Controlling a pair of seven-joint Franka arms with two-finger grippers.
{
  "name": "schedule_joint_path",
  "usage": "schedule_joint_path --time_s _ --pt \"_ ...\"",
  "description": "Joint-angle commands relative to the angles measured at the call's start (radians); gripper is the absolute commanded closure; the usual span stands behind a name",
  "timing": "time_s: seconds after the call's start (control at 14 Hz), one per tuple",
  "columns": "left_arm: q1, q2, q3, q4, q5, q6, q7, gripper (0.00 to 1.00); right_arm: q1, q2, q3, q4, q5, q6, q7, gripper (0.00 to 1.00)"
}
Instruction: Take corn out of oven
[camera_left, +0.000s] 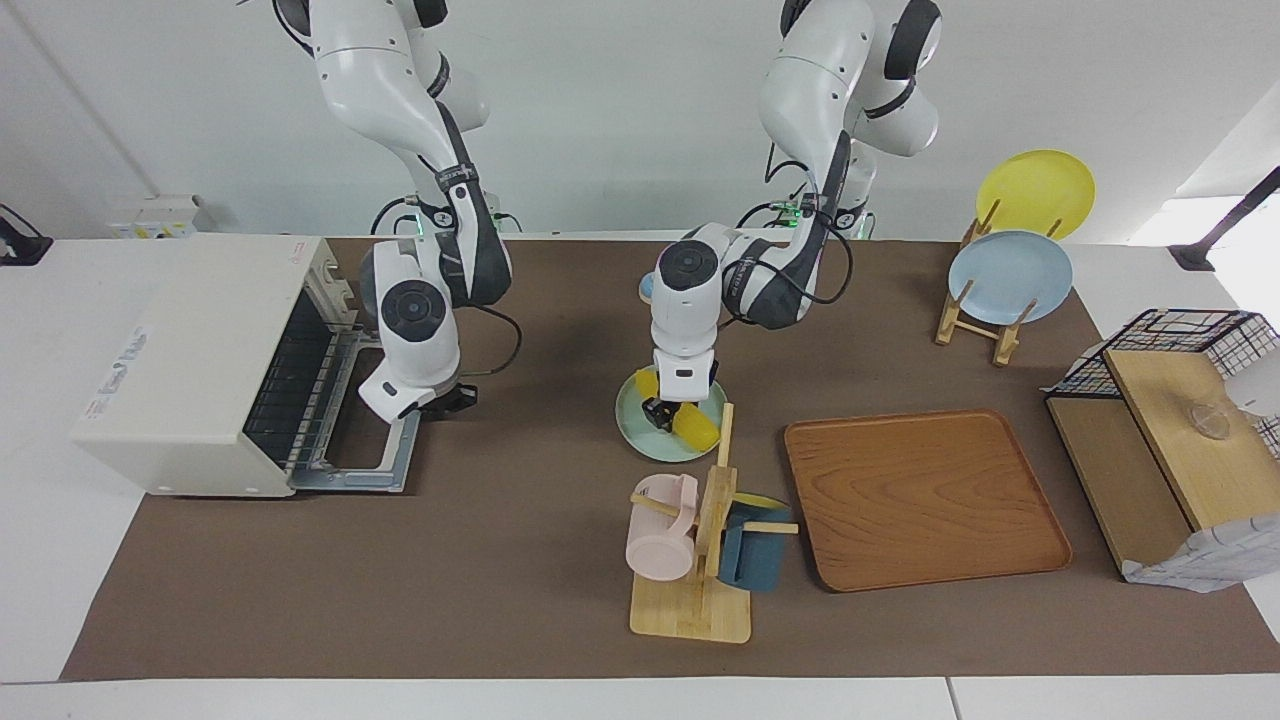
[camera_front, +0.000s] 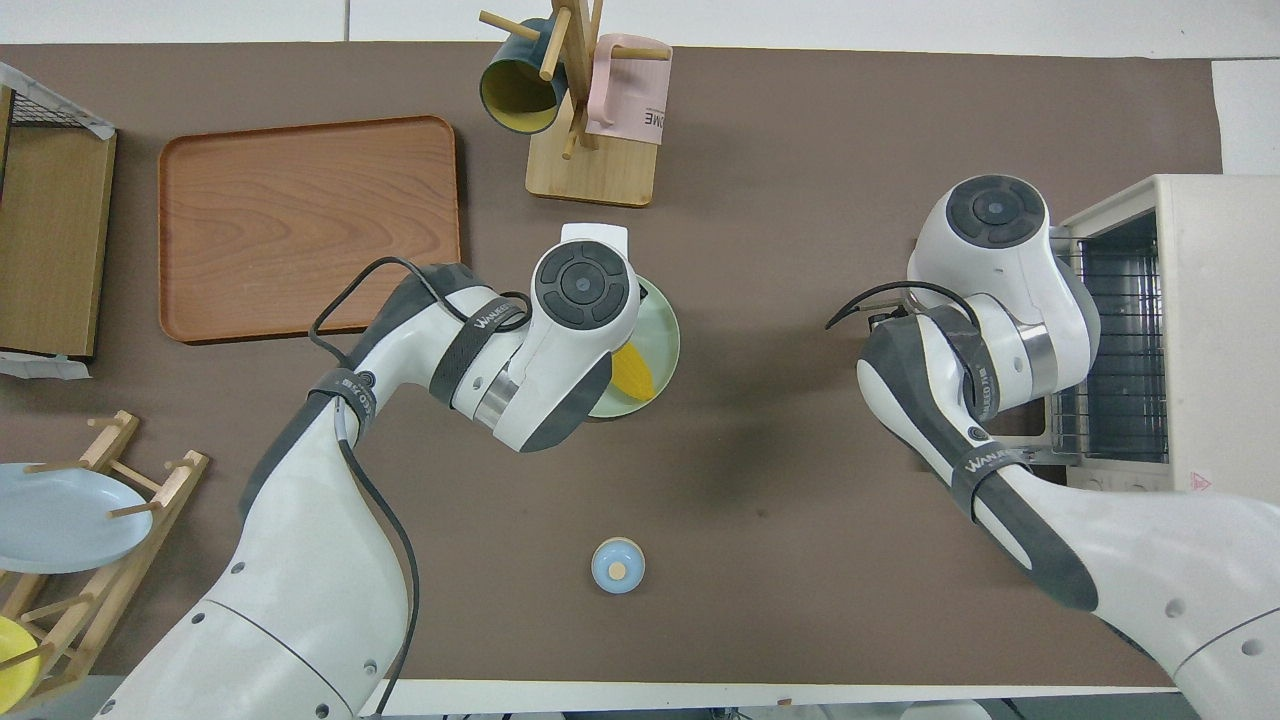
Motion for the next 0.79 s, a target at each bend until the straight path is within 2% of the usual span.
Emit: schedule_joint_path --time_s 0.0,0.07,0.21,0.43,0.71 --pt "-0.019 -0.001 0.021 0.109 0.023 -0.18 -0.012 0.99 -0.018 -0.004 0.015 0.016 -0.044 -0.028 -0.026 1.0" --pt "-0.019 -0.002 0.021 0.133 0.049 -0.254 -0.002 1.0 -0.02 -0.004 0.015 0.049 -0.07 -0.073 -0.049 1.0" --pt "0.004 -0.05 0.025 0.077 0.064 -0.256 0.096 1.0 -0.037 -0.004 0.015 0.118 -0.086 -0.166 -0.127 1.0" --pt "0.188 -0.058 0.028 0.066 0.061 -0.256 0.45 1.0 -0.093 -0.045 0.015 0.16 -0.086 -0.255 -0.261 1.0" --pt "0.404 -0.026 0.027 0.078 0.046 -0.134 0.795 1.0 -0.166 -0.114 0.017 0.16 -0.083 -0.303 -0.379 1.0"
